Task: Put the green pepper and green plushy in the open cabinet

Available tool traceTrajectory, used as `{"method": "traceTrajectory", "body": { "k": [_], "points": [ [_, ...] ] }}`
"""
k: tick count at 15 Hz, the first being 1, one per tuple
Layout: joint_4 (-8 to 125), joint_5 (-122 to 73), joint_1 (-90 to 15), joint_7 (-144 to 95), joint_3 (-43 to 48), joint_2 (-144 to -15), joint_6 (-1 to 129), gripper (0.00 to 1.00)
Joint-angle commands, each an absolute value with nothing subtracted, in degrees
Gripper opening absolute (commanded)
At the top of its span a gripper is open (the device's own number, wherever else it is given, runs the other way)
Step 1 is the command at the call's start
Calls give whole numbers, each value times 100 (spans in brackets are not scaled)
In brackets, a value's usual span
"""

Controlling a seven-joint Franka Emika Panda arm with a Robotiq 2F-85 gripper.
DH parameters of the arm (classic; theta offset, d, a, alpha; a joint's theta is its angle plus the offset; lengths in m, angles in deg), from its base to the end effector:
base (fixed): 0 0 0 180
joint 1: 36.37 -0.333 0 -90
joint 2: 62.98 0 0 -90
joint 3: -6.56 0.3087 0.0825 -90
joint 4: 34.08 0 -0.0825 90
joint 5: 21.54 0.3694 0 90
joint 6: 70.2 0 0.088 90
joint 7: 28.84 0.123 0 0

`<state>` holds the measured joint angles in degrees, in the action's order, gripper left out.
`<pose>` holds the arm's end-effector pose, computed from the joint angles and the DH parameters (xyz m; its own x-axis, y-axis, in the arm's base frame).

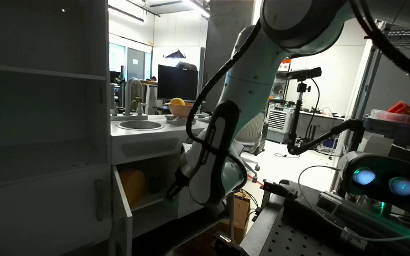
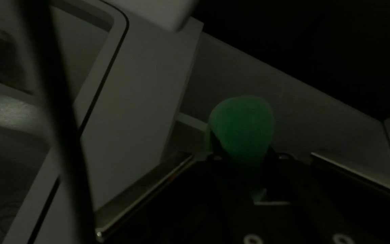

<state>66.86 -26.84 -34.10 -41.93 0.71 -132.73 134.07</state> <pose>0.5973 -0.0688 -0.0411 0.8108 0.2974 0.5042 0.2056 -0.9511 0.2304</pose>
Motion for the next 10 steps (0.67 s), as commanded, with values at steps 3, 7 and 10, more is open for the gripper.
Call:
{"method": "traceTrajectory", "body": {
  "k": [3, 7, 10],
  "points": [
    [6951, -2738, -3531, -3996, 53, -13004, 14362, 6],
    [6688, -2597, -3772, -3954, -42, -13122, 14422, 6],
    [6276, -2526, -3871, -3898, -38, -13493, 14425, 6]
  ]
}}
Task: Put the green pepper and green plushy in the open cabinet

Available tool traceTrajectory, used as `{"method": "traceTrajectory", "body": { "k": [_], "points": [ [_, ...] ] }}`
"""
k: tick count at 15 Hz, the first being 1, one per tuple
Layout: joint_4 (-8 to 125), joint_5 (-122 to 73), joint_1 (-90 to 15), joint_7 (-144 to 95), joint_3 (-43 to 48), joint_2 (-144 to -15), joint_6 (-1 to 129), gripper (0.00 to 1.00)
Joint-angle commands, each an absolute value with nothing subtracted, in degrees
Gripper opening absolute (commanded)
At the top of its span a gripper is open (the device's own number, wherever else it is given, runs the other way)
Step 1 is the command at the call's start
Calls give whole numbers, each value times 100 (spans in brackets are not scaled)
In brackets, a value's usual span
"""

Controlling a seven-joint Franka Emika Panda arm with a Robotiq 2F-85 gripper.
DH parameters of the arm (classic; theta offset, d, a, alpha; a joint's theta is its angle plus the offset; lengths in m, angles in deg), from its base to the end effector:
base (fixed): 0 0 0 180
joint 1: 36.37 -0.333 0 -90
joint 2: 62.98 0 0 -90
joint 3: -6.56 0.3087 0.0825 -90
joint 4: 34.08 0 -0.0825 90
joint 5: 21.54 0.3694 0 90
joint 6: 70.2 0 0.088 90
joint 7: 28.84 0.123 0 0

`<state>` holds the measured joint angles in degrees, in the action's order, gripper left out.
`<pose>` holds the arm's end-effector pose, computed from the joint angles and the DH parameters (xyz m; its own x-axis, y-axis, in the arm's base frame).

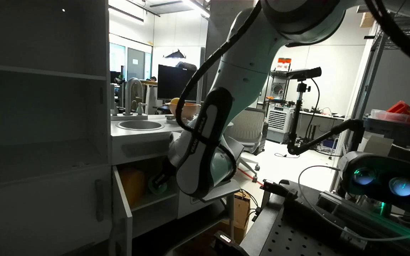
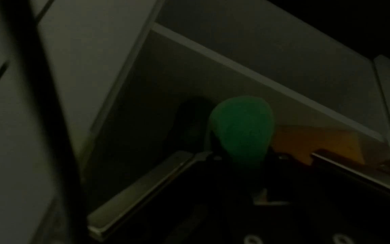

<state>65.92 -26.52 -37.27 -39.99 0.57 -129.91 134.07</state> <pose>0.6243 -0.0371 -0.0059 0.7673 0.3065 0.5634 0.2117 -0.9502 0.2286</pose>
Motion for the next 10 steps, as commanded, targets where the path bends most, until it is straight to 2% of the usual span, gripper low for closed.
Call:
{"method": "traceTrajectory", "body": {
  "k": [1, 10],
  "points": [
    [6158, -2539, -3887, -3890, -33, -13611, 14433, 6],
    [5250, -2629, -3847, -3865, 8, -14250, 14342, 6]
  ]
}}
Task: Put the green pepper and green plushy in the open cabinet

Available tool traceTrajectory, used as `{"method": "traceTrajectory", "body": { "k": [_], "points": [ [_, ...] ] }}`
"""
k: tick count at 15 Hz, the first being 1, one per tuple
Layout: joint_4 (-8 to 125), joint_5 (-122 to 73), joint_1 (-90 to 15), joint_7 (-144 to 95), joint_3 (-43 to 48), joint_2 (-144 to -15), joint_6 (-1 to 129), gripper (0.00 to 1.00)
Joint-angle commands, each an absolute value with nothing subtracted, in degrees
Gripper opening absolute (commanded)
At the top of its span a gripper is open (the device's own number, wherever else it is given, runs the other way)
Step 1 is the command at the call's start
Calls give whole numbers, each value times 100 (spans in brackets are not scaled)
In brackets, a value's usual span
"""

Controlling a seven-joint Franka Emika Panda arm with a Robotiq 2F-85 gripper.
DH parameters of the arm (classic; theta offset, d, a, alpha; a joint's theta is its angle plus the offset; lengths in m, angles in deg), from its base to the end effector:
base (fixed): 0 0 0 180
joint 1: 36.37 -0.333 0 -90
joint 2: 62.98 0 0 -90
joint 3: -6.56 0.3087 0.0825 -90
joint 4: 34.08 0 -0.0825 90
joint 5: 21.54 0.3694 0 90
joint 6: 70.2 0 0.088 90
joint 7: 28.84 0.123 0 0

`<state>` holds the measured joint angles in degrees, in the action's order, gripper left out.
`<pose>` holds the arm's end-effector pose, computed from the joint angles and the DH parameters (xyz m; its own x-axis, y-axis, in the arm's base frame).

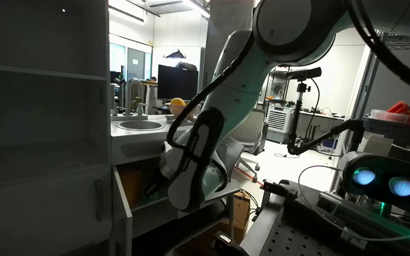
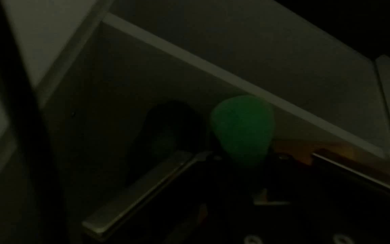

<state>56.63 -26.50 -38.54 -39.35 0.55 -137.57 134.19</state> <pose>0.6392 -0.0201 -0.0393 0.7406 0.3274 0.5869 0.2324 -0.9442 0.2335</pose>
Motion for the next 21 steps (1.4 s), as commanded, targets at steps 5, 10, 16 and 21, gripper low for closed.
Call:
{"method": "traceTrajectory", "body": {
  "k": [5, 10, 16, 21],
  "points": [
    [4457, -2656, -3768, -3888, -32, -14721, 14243, 6],
    [3853, -2653, -3725, -3886, -76, -15054, 14261, 6],
    [4237, -2679, -3710, -3914, -126, -14801, 14680, 62],
    [4288, -2661, -3718, -3912, -131, -14854, 14734, 98]
  ]
}}
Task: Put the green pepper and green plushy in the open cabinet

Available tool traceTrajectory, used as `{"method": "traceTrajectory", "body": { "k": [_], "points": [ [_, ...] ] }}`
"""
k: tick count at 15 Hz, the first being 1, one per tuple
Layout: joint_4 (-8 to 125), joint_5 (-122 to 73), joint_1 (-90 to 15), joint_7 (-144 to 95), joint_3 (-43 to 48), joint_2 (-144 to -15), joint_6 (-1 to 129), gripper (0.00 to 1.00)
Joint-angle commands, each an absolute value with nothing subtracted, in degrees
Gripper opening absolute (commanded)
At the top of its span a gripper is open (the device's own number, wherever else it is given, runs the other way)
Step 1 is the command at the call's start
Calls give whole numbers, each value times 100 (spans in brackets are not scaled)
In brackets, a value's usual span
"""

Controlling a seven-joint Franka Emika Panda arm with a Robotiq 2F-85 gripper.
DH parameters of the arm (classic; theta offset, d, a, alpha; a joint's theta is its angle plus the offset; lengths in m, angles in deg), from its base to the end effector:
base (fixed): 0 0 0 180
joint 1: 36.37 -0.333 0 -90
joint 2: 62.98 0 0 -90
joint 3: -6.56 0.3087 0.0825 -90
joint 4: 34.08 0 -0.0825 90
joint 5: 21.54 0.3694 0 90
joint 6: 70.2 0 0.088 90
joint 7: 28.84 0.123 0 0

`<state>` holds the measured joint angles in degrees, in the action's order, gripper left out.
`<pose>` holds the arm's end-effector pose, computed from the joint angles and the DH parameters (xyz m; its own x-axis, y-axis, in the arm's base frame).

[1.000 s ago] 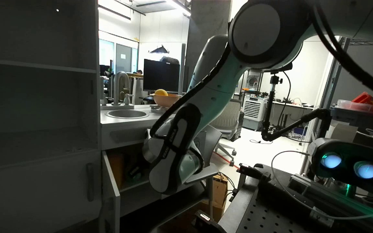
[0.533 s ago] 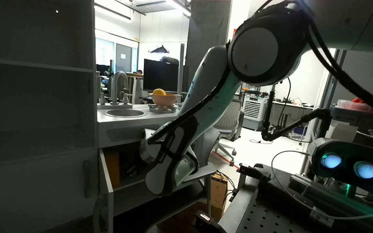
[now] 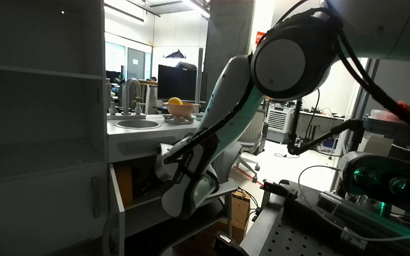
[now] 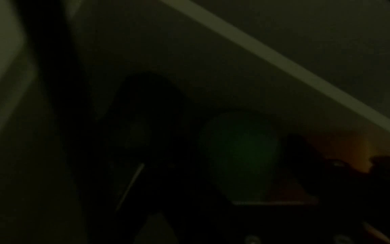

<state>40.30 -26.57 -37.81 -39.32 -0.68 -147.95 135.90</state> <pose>0.6724 -0.0282 -0.0569 0.6502 0.3548 0.6718 0.2177 -0.9342 0.2827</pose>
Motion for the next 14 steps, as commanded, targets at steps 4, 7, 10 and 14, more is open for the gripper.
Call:
{"method": "traceTrajectory", "body": {
  "k": [4, 7, 10, 14],
  "points": [
    [4315, -2630, -3696, -3884, -115, -14905, 14730, 100],
    [4361, -2614, -3677, -3841, -86, -14906, 14728, 100],
    [4414, -2554, -3703, -3787, -73, -14874, 14721, 100],
    [4550, -2567, -3701, -3665, -43, -14755, 14722, 100]
  ]
}}
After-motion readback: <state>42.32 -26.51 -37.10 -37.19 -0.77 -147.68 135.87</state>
